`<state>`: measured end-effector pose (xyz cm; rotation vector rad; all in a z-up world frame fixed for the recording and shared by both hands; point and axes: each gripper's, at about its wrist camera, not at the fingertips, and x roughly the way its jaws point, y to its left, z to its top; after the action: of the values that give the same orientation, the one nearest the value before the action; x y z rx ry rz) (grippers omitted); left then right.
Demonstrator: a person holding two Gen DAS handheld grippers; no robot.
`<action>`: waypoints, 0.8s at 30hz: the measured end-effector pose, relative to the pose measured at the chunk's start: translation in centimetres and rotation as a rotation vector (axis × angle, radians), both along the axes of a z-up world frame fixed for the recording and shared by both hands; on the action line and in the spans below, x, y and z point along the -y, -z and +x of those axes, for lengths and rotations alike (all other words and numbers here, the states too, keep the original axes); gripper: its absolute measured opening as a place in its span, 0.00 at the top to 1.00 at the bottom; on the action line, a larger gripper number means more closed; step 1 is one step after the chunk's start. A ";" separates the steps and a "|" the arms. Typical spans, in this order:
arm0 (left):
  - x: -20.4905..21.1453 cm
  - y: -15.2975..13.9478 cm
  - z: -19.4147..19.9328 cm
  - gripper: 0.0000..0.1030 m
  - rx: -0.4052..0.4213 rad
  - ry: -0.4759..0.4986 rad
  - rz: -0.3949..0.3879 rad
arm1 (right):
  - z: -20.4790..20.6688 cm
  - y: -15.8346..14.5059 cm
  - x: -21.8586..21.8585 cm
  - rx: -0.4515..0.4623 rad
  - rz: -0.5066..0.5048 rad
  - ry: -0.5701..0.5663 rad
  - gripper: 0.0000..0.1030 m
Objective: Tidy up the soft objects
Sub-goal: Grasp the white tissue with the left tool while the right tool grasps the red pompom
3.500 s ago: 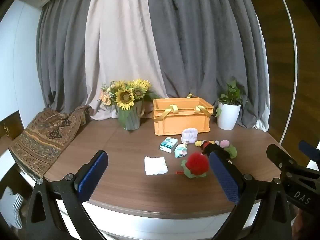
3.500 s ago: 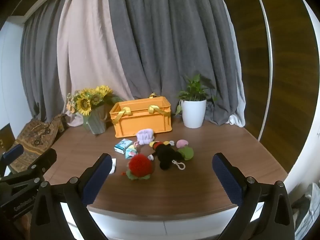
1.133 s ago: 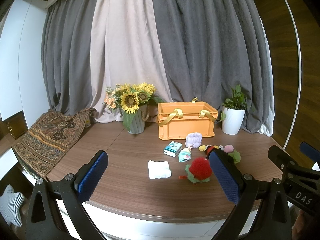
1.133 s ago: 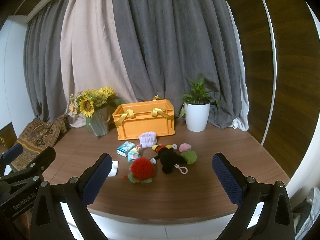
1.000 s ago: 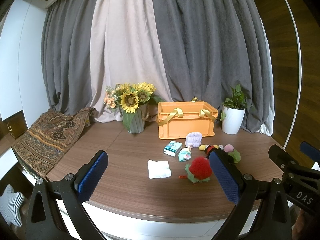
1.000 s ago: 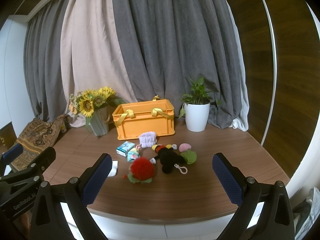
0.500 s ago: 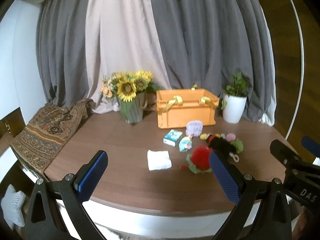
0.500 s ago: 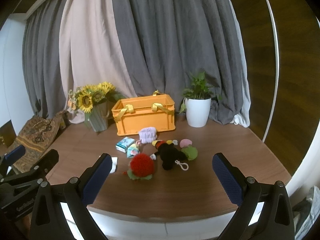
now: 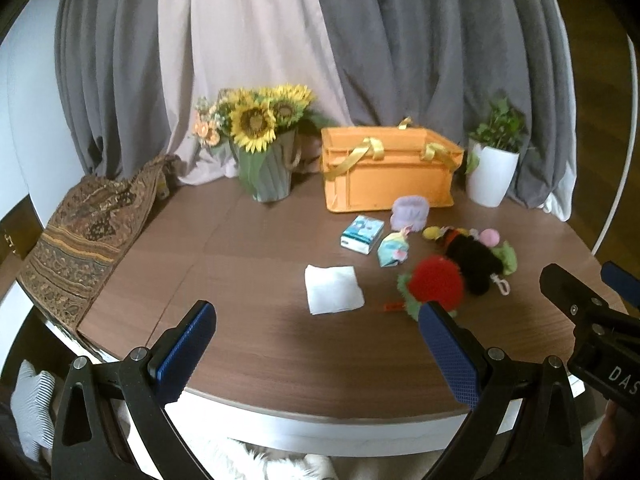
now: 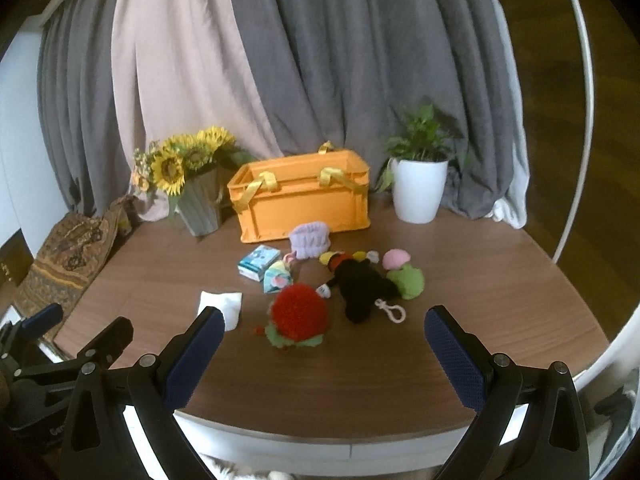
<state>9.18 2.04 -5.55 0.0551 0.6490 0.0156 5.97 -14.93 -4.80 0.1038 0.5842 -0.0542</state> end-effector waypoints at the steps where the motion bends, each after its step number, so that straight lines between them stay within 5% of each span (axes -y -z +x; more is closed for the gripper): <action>1: -0.1 0.3 0.7 0.00 -0.011 0.000 0.004 | 0.6 0.3 -0.1 -0.010 0.001 -0.002 0.01; 14: -0.8 5.2 9.4 0.01 -0.068 0.079 0.054 | 9.2 5.8 -1.2 -0.175 0.023 0.016 0.01; 24: 0.0 9.6 14.8 0.13 -0.136 0.220 0.063 | 13.5 9.9 -1.7 -0.290 0.004 0.056 0.02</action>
<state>23.95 2.08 -15.15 0.1896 0.7754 -0.1808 19.43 -13.21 -14.73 0.1167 0.8706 -0.1235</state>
